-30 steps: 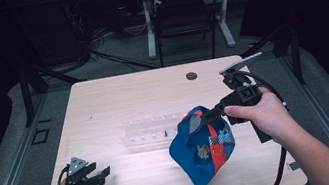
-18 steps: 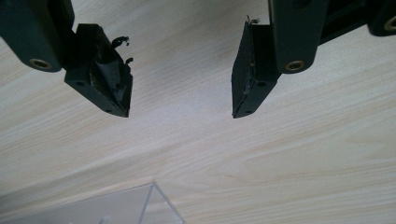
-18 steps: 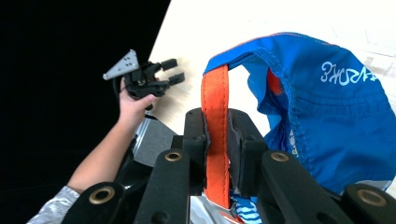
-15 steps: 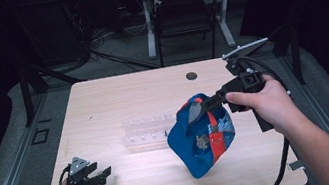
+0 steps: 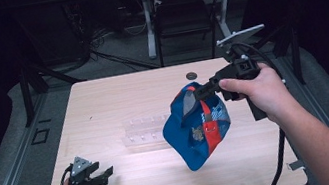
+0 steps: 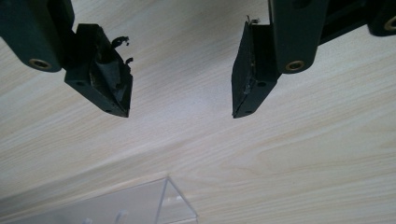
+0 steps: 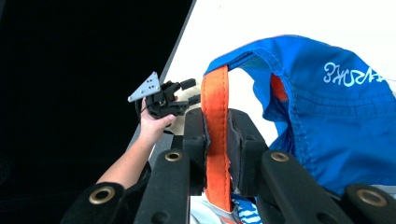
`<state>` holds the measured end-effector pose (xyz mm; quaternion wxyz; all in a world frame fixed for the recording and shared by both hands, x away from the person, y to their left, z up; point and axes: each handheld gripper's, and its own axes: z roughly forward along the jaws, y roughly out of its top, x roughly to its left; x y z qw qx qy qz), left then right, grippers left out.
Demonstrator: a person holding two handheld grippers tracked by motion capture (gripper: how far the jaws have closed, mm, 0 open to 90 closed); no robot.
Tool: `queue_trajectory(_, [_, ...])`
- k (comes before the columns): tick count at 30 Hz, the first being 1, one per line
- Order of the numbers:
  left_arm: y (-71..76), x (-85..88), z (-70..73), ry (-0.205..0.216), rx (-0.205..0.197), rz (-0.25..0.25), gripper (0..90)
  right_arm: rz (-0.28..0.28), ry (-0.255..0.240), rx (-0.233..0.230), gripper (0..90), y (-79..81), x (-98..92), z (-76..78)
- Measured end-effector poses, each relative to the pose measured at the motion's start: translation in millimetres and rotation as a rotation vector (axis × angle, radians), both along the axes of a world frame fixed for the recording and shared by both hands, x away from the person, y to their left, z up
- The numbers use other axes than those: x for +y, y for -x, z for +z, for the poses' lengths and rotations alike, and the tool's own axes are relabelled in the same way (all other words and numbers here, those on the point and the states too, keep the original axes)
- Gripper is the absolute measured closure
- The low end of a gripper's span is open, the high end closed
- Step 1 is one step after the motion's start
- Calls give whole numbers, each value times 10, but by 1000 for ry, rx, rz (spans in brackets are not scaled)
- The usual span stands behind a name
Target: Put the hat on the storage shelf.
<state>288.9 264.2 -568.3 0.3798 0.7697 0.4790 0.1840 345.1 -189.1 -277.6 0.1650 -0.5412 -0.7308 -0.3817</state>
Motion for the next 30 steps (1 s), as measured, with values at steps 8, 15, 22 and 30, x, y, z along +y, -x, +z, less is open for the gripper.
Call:
queue_trajectory(8, [30, -88, 32, 7, -5, -31, 386, -6, -24, -6, 784, -98, 79, 96])
queue_trajectory(15, [74, -209, 105, 28, -39, -68, 387, -23, -25, -22, 785, -193, 167, 166])
queue_trajectory(22, [155, -494, 284, 32, -105, -144, 402, -38, -36, -28, 785, -297, 238, 170])
queue_trajectory(30, [230, -965, 537, 8, -193, -256, 425, -45, -49, -25, 785, -389, 305, 122])
